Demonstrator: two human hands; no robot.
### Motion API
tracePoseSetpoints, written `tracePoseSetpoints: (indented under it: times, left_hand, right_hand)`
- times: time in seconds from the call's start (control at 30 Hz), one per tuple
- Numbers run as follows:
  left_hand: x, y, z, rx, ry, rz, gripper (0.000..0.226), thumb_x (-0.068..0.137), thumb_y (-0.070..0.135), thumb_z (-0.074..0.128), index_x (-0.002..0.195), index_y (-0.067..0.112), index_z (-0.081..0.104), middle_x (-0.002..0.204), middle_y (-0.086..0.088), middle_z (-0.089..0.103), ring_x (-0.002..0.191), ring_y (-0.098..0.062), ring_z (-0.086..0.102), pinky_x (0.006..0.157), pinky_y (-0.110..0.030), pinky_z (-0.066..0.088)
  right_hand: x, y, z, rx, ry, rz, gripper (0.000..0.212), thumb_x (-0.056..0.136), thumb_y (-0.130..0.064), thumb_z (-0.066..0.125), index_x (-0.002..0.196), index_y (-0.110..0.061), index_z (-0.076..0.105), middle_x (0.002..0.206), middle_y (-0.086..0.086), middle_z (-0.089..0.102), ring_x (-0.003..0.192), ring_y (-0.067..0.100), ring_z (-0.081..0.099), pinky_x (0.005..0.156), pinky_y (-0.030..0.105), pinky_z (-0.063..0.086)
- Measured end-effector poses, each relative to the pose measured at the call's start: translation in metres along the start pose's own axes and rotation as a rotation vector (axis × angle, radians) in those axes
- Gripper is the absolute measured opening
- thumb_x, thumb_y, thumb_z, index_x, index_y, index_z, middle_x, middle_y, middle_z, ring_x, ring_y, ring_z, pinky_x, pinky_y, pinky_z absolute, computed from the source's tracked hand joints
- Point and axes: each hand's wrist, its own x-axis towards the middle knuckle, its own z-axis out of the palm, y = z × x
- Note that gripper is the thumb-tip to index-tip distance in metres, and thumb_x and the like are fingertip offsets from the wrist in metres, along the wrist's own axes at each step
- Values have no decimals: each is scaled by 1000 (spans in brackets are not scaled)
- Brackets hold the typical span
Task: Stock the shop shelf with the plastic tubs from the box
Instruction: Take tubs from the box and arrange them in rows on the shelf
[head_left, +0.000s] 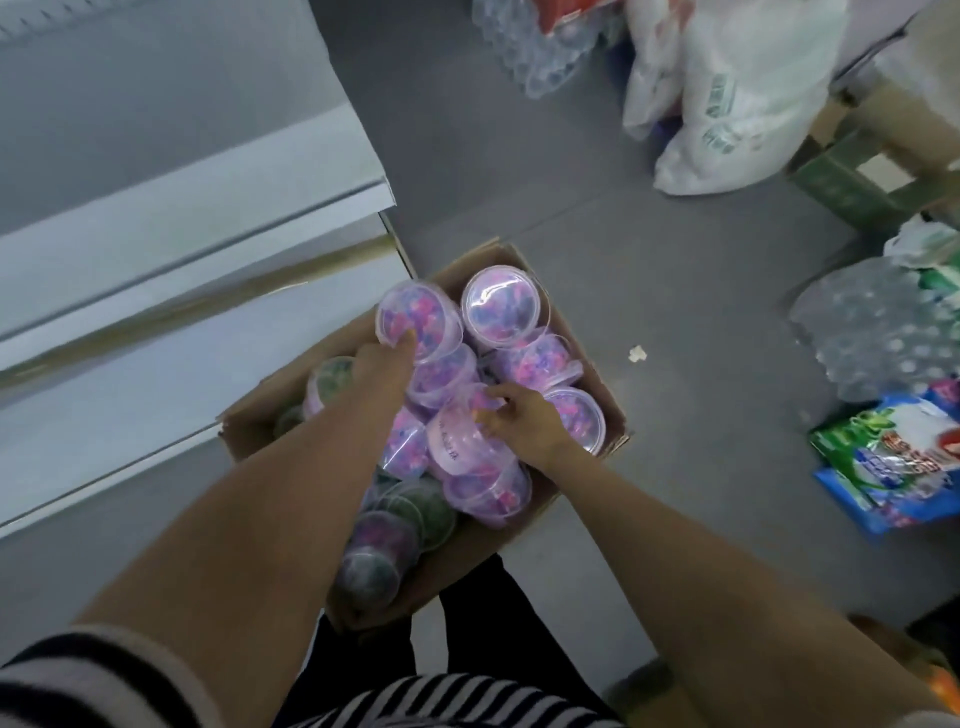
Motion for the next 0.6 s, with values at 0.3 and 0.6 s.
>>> tracePoseSetpoints:
  times: [0.3, 0.6]
  left_hand:
    - [7, -4, -4, -199, -49, -118, 74, 52, 63, 77, 102, 9, 68, 93, -8, 73, 89, -30, 71, 85, -49, 56]
    - [-26, -9, -27, -454, -5, -210, 32, 81, 25, 76, 106, 10, 63, 108, -10, 69, 91, -22, 69, 90, -40, 55]
  right_hand:
    - [16, 0, -2, -369, -43, -85, 116, 58, -70, 79, 151, -21, 32, 150, 0, 43, 137, 23, 42, 109, 33, 38]
    - [25, 7, -4, -406, -160, -74, 103, 49, -77, 79, 130, -17, 59, 129, -3, 62, 121, 19, 58, 100, 37, 50]
